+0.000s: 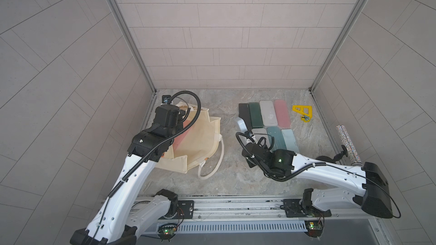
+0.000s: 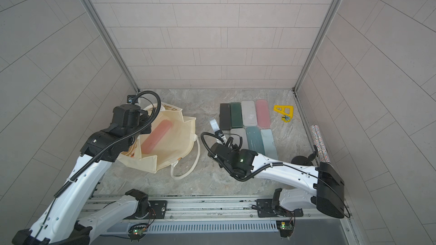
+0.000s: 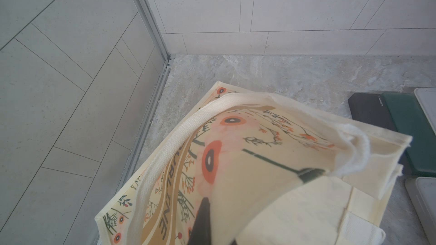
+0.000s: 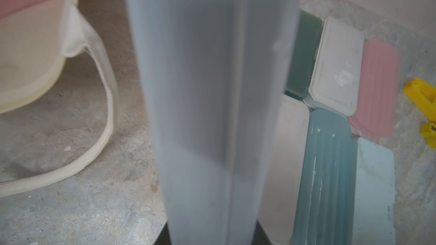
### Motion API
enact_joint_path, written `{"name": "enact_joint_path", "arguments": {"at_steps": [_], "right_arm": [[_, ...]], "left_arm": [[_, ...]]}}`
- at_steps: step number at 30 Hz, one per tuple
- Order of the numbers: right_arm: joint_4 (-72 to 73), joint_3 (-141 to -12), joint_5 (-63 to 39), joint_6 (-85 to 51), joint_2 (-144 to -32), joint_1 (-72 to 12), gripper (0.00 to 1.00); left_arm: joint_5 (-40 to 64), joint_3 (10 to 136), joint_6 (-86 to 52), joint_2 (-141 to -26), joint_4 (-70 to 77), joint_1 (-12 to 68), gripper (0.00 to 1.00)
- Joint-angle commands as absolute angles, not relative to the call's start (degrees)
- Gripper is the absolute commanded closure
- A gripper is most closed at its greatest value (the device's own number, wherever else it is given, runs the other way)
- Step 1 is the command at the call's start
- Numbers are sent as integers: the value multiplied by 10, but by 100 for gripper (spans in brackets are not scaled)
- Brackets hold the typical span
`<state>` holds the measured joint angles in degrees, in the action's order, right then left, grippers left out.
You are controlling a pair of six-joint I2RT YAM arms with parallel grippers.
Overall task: Take out the pencil case from the canvas bag
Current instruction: Place the pencil case at the center of the board.
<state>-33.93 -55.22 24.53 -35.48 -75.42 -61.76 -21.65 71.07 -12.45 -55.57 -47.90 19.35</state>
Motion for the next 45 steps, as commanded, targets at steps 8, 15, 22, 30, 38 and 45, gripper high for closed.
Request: {"name": "enact_joint_path", "arguments": {"at_steps": [8, 15, 22, 30, 38, 45], "right_arm": [[-490, -638, 172, -465, -897, -581, 66], [-508, -669, 163, -463, -952, -566, 64], [-517, -684, 169, -457, -980, -563, 51], [-473, -673, 153, -449, -949, -568, 45], [-486, -692, 185, -436, -950, -584, 61], [-493, -720, 188, -426, -974, -601, 59]], "left_arm": [[-225, 706, -122, -532, -442, 192, 100], [-225, 705, -120, -528, -441, 192, 100], [-222, 704, -119, -529, -440, 192, 100], [-221, 701, -119, -533, -438, 191, 100], [-221, 700, -118, -533, -438, 191, 100], [-241, 699, -118, -529, -441, 191, 100]]}}
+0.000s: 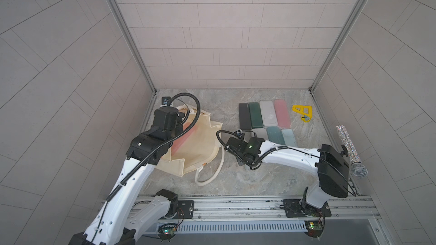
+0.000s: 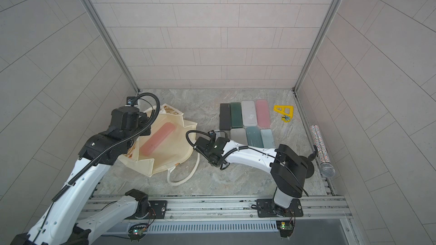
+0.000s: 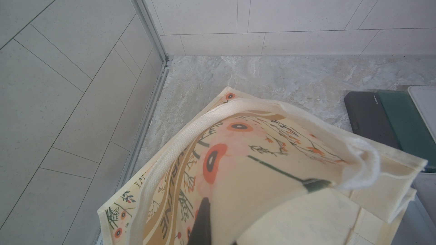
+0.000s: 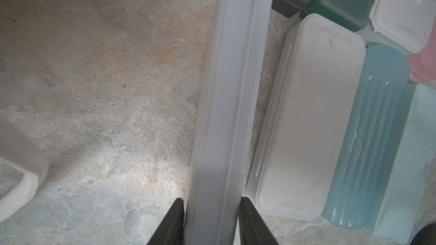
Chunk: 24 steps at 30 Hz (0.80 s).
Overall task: Take out the pencil case from the canvas bag
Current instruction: Place the pencil case at the center of the board.
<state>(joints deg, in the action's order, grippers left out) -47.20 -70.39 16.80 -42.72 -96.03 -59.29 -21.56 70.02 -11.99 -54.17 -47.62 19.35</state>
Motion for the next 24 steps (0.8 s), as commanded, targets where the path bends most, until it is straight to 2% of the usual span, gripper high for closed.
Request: {"name": "enact_joint_path", "arguments": {"at_steps": [1, 12, 18, 24], "right_arm": [[-498, -726, 193, -425, -980, -604, 59], [-557, -791, 241, -420, -1042, -636, 58], [-493, -757, 201, -410, -999, -636, 57], [-350, -627, 126, -335, -886, -592, 41]], "left_arm": [[-242, 698, -118, -529, -442, 191, 100], [-283, 698, -118, -521, -452, 191, 100], [-287, 698, -115, -517, -452, 190, 100], [-211, 688, -99, -507, -426, 191, 100]]}}
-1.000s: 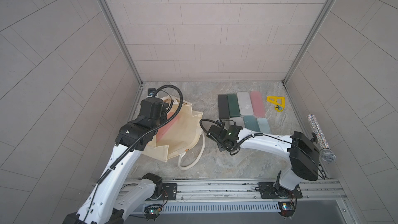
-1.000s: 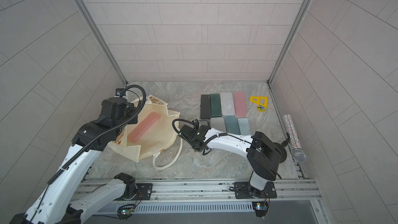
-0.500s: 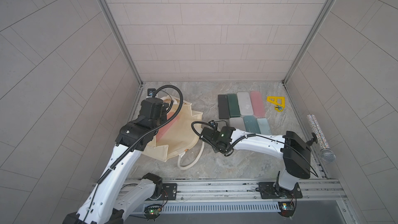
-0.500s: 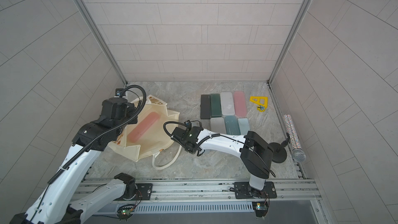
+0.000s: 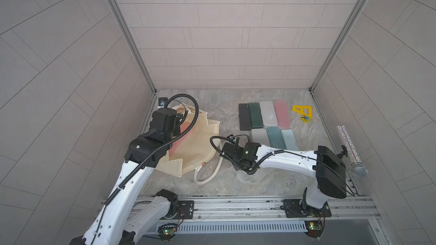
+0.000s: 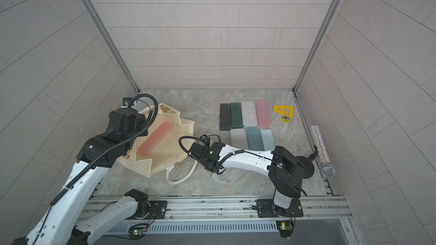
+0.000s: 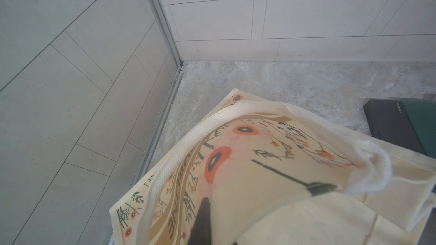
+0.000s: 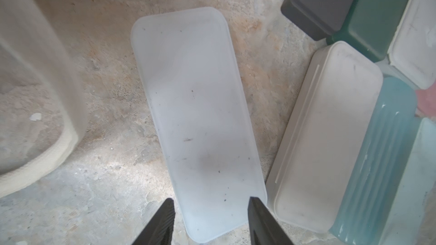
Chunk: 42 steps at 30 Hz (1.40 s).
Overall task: Take out the pencil case from the canvas bag
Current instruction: Place the pencil case at the center of the board, then adjust the pencil case at the center of the board.
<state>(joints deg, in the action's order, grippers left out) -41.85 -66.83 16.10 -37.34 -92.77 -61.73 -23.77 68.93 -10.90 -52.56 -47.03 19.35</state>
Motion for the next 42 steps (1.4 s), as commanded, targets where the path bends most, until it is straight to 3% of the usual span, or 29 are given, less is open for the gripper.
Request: {"name": "enact_joint_path", "arguments": {"at_steps": [1, 6, 9, 21, 33, 42], "right_arm": [[-323, -599, 107, -315, -868, -579, 36], [-238, -512, 38, -234, -820, -531, 14], [-219, -507, 20, -193, -823, -532, 10], [-221, -563, 121, -155, -930, -607, 21], [-209, -590, 178, -190, -994, -610, 29], [-234, -630, 226, -310, -1044, -602, 39]], "left_arm": [[-203, 686, -99, -504, -423, 191, 100], [-224, 692, -102, -488, -425, 190, 100], [-251, 697, -110, -480, -433, 190, 100], [-397, 718, -136, -449, -465, 190, 100], [-363, 712, -132, -451, -455, 190, 100], [-354, 709, -129, -451, -451, 190, 100]]}}
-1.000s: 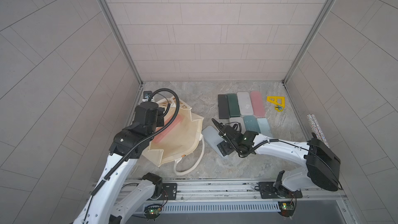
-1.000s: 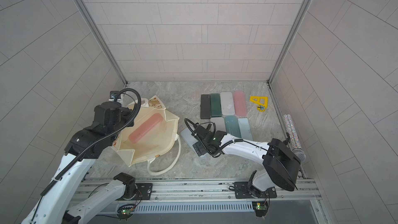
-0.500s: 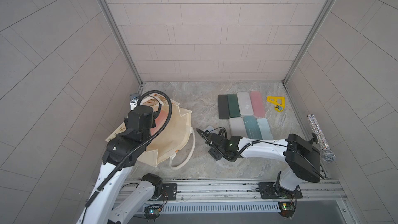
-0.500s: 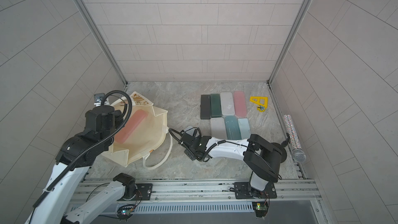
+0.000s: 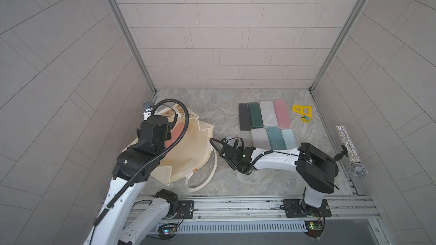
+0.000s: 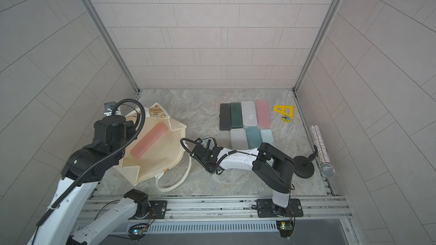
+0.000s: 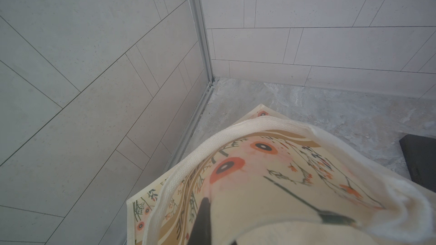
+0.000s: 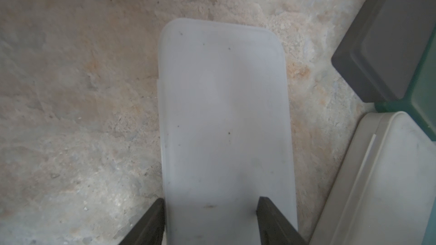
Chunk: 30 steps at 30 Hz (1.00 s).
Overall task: Take out the pencil case from the canvas bag
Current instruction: Adjust the pencil case at the center of the board.
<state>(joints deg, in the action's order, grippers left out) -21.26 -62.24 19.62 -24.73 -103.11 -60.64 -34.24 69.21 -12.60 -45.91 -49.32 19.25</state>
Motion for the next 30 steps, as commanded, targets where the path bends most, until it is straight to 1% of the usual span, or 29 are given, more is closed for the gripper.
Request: {"name": "enact_joint_path", "arguments": {"at_steps": [1, 9, 13, 17, 18, 20, 30], "right_arm": [[-240, -636, 230, -324, -1050, -600, 40], [-291, -671, 248, -449, -1086, -593, 41], [-302, -674, 264, -485, -1087, -591, 40], [-315, -672, 273, -510, -1081, -587, 39], [-315, -671, 275, -515, -1078, -587, 37], [-316, -664, 276, -530, -1075, -588, 36], [-303, -657, 286, -538, -1068, -560, 37]], "left_arm": [[-352, 708, -129, -451, -450, 190, 100], [-347, 707, -128, -450, -449, 190, 100], [-348, 707, -125, -450, -450, 191, 100], [-345, 706, -126, -448, -449, 190, 100], [-344, 706, -126, -450, -448, 190, 100], [-343, 706, -125, -451, -448, 190, 100], [-336, 709, -125, -452, -449, 190, 100]]}}
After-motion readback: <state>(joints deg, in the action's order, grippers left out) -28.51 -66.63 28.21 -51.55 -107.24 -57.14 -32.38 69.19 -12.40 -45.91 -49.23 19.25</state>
